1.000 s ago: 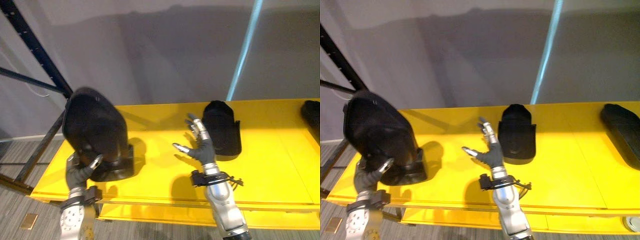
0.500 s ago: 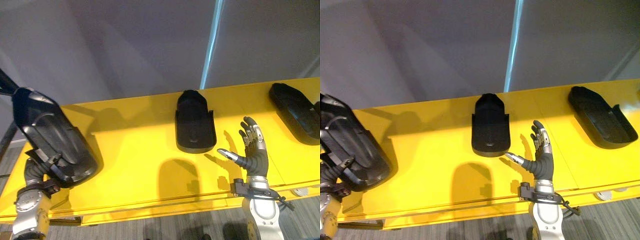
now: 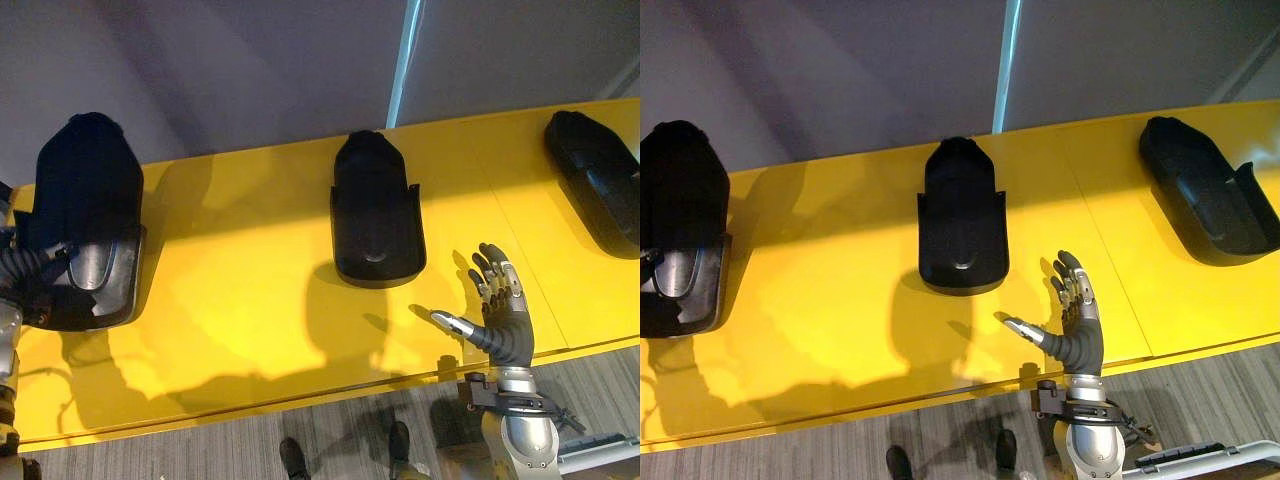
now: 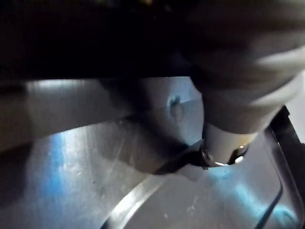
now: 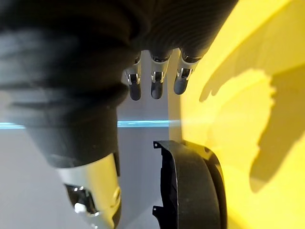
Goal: Walk over and take plastic housings, then place them on the shelf
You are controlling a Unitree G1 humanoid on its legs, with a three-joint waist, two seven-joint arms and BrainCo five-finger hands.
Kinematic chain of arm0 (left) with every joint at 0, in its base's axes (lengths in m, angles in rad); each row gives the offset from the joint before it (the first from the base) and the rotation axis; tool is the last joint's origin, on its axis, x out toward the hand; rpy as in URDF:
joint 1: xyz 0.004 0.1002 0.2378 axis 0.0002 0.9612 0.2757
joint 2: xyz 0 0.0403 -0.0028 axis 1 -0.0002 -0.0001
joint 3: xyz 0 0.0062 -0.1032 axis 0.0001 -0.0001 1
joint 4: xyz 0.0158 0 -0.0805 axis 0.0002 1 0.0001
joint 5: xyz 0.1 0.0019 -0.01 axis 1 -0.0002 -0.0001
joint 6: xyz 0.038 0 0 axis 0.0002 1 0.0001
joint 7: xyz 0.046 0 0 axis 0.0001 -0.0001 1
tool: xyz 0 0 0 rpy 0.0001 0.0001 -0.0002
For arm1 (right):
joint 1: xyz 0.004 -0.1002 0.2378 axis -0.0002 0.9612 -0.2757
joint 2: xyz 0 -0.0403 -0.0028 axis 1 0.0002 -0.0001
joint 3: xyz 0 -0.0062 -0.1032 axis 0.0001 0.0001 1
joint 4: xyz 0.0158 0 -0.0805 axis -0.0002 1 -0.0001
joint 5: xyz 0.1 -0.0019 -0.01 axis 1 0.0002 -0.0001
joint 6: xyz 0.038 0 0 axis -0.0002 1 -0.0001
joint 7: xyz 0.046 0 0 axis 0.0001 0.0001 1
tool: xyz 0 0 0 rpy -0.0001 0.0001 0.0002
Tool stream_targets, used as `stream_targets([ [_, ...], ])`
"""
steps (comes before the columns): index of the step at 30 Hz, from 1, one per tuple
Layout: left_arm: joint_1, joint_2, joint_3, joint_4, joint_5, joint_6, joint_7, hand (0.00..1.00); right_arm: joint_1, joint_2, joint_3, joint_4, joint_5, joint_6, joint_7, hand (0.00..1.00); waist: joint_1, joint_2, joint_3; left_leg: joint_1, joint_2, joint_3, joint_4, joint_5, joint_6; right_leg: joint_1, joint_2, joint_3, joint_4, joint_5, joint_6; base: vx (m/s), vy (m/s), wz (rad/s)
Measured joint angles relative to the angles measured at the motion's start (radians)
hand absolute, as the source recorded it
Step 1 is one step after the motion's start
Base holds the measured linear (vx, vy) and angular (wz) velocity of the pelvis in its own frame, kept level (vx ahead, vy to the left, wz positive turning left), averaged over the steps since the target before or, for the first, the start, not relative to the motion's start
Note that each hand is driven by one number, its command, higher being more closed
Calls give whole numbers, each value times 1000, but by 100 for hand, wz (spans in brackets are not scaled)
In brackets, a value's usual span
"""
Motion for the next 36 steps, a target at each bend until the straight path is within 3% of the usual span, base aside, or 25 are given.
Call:
stream_targets([
  [4,-22,37,-28,32,40,-3,-20,100,9,22,17,0,4,-6,5,0,-1,0,19,3,9,15,4,0,0,-3,7,11,0,0,0,20,-17,-9],
  [5,-23,41,-28,40,47,-2,-21,0,13,30,23,0,8,-6,6,0,1,0,22,6,9,21,4,0,0,-3,9,18,0,0,0,21,-16,-15],
  [16,28,32,-27,25,29,42,-40,0,55,42,50,2,17,-3,19,0,6,1,24,36,22,22,4,-4,-5,24,17,25,0,-3,-4,4,-5,-3],
  [25,192,-115,13,-203,-215,51,-66,0,86,41,66,7,-5,36,29,0,24,2,20,76,24,1,3,-6,-10,78,17,-4,-4,-3,-4,-39,4,6],
  [29,246,-138,73,-269,-339,48,-27,0,108,40,61,8,-6,49,29,0,27,4,-21,90,16,-12,-3,-4,-13,105,15,-24,-14,-3,-4,-23,18,12],
  [36,310,-198,121,-320,-347,48,-11,0,114,41,24,12,-28,59,38,0,29,19,-105,126,10,-35,-12,-3,-13,161,11,-40,-36,-3,-4,-5,14,8],
])
